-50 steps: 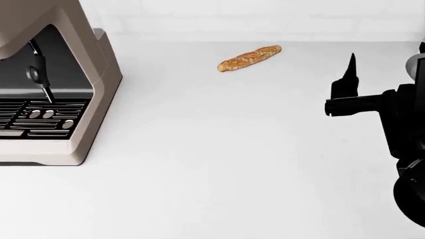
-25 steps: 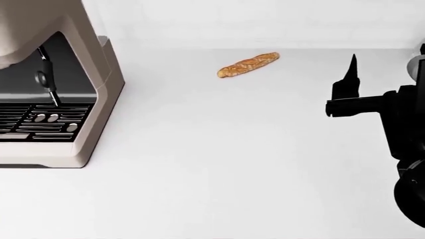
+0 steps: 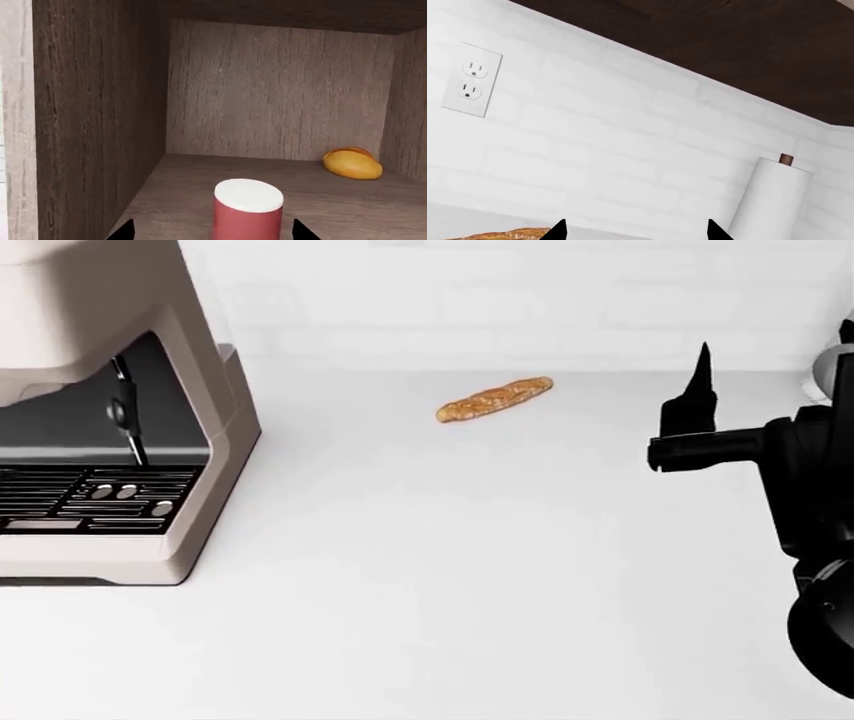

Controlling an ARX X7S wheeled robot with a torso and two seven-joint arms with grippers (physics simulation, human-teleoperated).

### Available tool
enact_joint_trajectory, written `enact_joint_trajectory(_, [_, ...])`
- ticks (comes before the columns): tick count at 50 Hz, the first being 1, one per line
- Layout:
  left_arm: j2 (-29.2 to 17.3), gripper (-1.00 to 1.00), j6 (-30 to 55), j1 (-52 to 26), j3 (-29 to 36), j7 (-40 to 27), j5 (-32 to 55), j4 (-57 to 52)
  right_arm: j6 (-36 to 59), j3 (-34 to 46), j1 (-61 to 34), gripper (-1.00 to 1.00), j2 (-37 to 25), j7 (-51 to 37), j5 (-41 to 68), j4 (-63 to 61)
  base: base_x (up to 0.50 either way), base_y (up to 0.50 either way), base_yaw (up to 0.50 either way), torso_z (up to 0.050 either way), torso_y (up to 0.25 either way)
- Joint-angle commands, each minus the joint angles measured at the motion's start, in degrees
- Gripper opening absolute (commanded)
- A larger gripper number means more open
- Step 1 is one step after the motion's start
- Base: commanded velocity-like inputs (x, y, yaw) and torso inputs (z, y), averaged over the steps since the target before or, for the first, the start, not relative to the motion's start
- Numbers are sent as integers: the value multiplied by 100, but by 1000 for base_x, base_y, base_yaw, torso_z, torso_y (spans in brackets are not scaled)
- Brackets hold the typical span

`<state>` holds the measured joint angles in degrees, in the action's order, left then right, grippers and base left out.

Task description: A wet mug is on the counter and needs to be dried. Pick it up and place it upside down in the open cabinet.

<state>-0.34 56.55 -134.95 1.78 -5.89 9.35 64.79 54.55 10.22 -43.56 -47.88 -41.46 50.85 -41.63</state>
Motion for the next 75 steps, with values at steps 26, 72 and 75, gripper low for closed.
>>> enact_joint_trajectory(26, [-637, 100, 3342, 991, -450, -88, 2022, -4055, 389, 319, -545, 100, 241, -169, 179, -132, 0, 0, 0, -12, 250])
enact_joint_trajectory(72, [-3089, 100, 2345, 5510, -395, -6186, 12006, -7943, 549, 67, -761, 100, 413, 147, 1398, 16, 0, 0, 0, -5, 104])
enact_joint_trajectory(75, [-3097, 100, 2327, 5704, -450, -6159, 12028, -8060, 570, 6, -780, 100, 419, 185, 1622, 41, 0, 0, 0, 0, 0])
